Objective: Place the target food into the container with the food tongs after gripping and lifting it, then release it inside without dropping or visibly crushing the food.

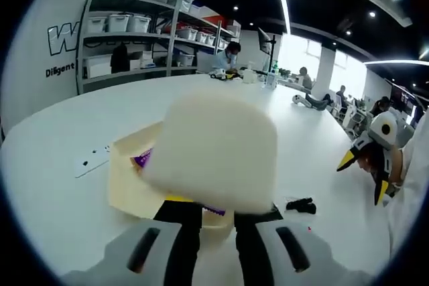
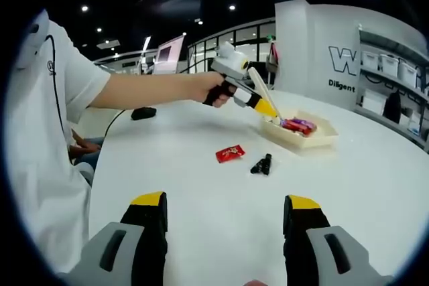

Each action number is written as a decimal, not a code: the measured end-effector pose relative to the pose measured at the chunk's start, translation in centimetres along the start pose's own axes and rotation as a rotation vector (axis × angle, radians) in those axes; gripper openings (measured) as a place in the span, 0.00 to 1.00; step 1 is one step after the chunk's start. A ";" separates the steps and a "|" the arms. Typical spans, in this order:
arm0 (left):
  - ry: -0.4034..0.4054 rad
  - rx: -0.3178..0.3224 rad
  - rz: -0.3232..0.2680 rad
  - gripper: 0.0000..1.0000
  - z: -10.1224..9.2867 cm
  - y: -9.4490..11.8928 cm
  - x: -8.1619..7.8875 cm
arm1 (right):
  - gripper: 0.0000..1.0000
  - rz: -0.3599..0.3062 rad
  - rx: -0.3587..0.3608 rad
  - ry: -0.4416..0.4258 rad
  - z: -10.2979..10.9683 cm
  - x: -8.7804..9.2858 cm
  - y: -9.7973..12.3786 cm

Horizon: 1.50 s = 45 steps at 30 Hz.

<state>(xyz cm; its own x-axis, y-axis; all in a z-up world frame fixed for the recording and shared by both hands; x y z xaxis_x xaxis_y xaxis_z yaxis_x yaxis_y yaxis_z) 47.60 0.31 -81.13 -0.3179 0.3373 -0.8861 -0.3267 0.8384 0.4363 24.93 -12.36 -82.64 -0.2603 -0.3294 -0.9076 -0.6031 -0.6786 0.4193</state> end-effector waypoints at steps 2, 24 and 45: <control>-0.002 0.001 0.010 0.16 0.5 -0.2 0.2 | 0.68 -0.001 0.001 0.001 -0.1 -0.1 0.1; -0.055 0.052 0.076 0.16 2.4 -1.4 0.9 | 0.68 0.010 0.005 -0.002 -0.6 -0.1 -0.2; -0.107 0.053 0.089 0.19 3.0 -1.4 0.7 | 0.68 0.011 0.005 -0.004 -0.7 -0.1 -0.3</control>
<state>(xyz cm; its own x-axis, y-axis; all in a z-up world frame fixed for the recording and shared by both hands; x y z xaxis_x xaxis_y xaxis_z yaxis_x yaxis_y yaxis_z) 50.49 0.67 -82.86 -0.2455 0.4529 -0.8571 -0.2532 0.8235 0.5076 25.65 -12.55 -82.70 -0.2703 -0.3343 -0.9029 -0.6041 -0.6714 0.4294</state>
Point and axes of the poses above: the point that each gripper's makers call its tool centre point, and the gripper's own axes: y roughly backward along the fingers, z roughly to its left, x roughly out of its underside, the point moved 3 cm from there along y, roughly backward along the fingers, and after that the axes turned 2 degrees about x, right-handed, at the moved point
